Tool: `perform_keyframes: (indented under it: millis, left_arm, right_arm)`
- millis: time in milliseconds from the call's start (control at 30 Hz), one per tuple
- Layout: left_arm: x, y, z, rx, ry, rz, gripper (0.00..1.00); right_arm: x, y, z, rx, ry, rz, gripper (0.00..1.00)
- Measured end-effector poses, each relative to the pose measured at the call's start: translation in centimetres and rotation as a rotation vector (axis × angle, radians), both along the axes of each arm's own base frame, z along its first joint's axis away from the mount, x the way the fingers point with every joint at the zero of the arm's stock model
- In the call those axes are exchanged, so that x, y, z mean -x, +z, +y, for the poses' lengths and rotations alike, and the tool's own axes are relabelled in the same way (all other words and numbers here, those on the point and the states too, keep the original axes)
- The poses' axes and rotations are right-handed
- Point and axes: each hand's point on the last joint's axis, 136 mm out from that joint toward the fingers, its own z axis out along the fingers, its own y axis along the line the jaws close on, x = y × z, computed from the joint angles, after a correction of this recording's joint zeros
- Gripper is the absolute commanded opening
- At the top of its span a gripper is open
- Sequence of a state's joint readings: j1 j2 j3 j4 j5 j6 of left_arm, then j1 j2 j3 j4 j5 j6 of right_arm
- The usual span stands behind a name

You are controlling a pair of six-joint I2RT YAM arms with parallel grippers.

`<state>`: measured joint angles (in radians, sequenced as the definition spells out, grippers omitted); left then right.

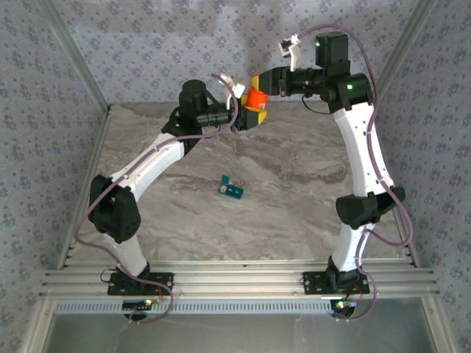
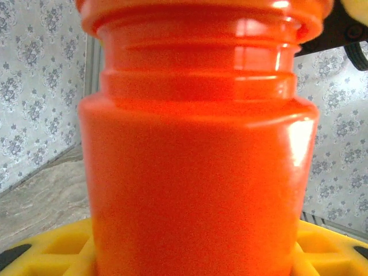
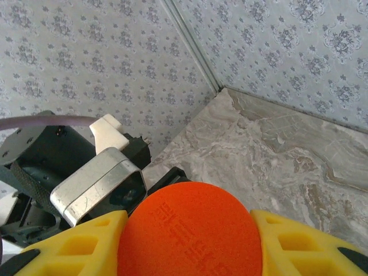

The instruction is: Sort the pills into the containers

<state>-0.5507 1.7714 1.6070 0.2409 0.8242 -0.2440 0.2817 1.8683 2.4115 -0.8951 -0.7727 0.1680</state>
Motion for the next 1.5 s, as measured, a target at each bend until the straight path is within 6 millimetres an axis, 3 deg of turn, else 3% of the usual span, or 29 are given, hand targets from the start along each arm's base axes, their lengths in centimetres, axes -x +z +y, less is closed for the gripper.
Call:
perform_keyframes:
  millis: [667, 1000, 1500]
  left_arm:
    - [0.5, -1.0, -0.1, -0.028, -0.035, 0.024, 0.0]
    - [0.1, -2.1, -0.3, -0.045, -0.027, 0.051, 0.0]
    - [0.6, -2.1, -0.4, -0.049, -0.055, 0.024, 0.0]
  right_arm:
    - [0.4, -1.8, -0.1, 0.064, 0.009, 0.015, 0.07]
    - [0.0, -3.0, -0.3, 0.009, -0.027, 0.073, 0.04]
    - [0.9, -2.9, -0.3, 0.051, -0.035, 0.014, 0.03]
